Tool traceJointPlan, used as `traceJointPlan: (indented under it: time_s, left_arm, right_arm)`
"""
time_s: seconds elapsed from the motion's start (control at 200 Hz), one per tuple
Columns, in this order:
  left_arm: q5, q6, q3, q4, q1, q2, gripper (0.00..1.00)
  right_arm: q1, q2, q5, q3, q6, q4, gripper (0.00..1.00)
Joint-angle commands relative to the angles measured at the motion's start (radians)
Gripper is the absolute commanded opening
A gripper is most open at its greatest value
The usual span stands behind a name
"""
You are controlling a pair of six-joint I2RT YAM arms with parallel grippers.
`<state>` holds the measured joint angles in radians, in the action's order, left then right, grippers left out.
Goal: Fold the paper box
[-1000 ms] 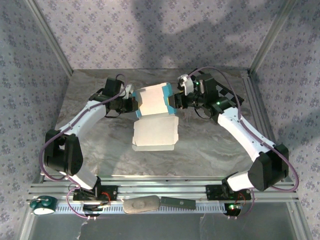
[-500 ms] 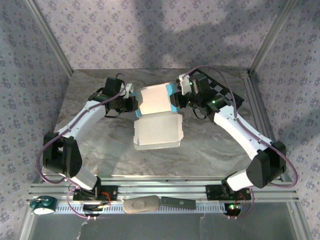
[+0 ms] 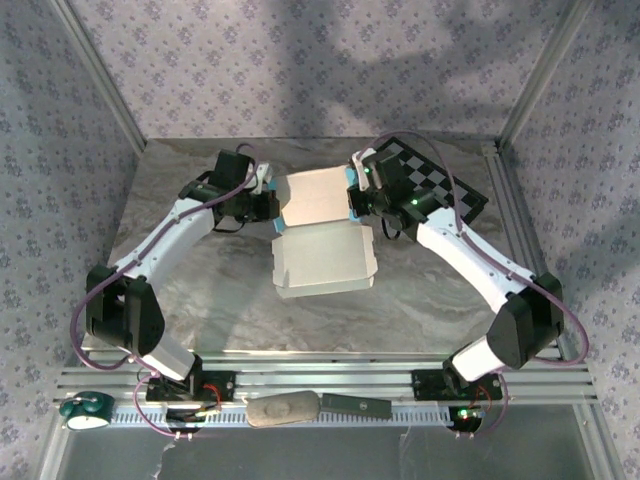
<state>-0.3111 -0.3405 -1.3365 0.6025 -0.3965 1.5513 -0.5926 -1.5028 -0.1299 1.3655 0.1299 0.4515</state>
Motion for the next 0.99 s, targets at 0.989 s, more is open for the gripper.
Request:
traceJointPlan:
  time_s: [0.989]
  left_arm:
    - [-0.066, -0.023, -0.107, 0.017, -0.09, -0.021, 0.0]
  right_arm:
    - [-0.062, -0.096, -0.045, 0.101, -0.049, 0.099, 0.18]
